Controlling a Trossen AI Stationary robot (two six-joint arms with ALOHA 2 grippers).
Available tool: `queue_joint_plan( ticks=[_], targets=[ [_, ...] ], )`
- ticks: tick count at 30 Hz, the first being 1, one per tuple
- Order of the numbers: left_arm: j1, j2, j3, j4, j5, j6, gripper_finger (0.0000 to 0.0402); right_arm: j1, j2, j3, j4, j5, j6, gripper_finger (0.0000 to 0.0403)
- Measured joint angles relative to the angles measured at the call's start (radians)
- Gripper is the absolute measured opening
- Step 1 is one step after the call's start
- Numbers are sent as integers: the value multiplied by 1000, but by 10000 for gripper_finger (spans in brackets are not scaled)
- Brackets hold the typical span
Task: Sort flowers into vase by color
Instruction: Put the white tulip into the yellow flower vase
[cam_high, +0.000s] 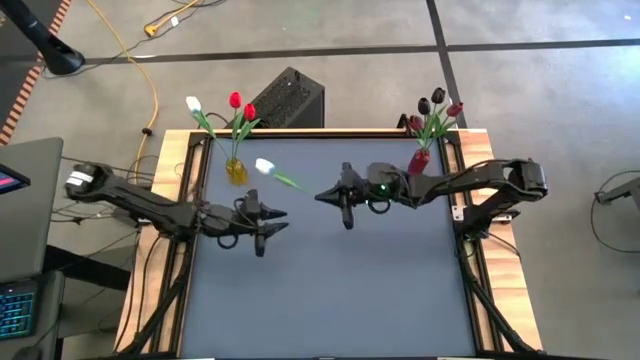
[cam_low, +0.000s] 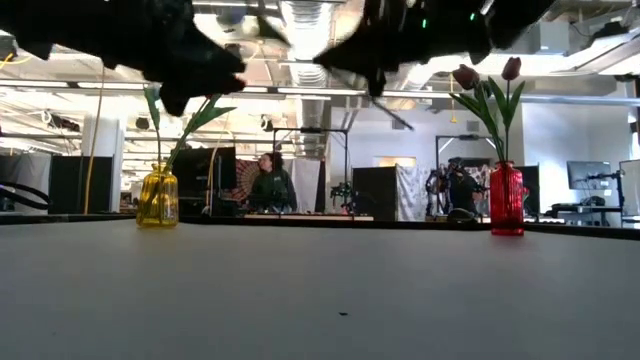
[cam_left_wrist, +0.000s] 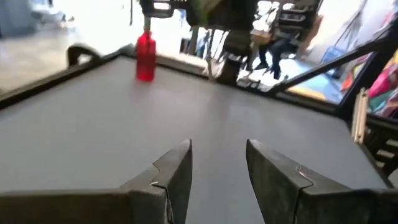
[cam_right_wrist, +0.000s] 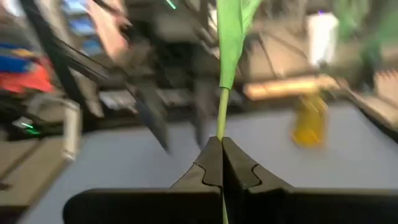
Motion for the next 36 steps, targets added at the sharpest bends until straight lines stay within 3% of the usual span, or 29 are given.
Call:
queue_joint_plan(
  ticks=[7, 12, 18, 30, 36],
  targets=[
    [-42, 253, 0, 541, 1, 186, 139, 92, 66, 2, 312, 5, -16, 18],
    [-62, 328, 0, 808, 18, 321, 139, 128, 126, 2, 412, 4, -15, 18],
    [-64, 301, 0, 820, -31, 334, 139, 139, 147, 2, 426, 5, -11, 18],
    [-43, 296, 0, 828, -30, 297, 139, 140, 147, 2, 433, 5, -20, 18],
    [-19, 296, 0, 837, 58, 271, 139, 145, 147, 1, 432, 62, -45, 18]
  ],
)
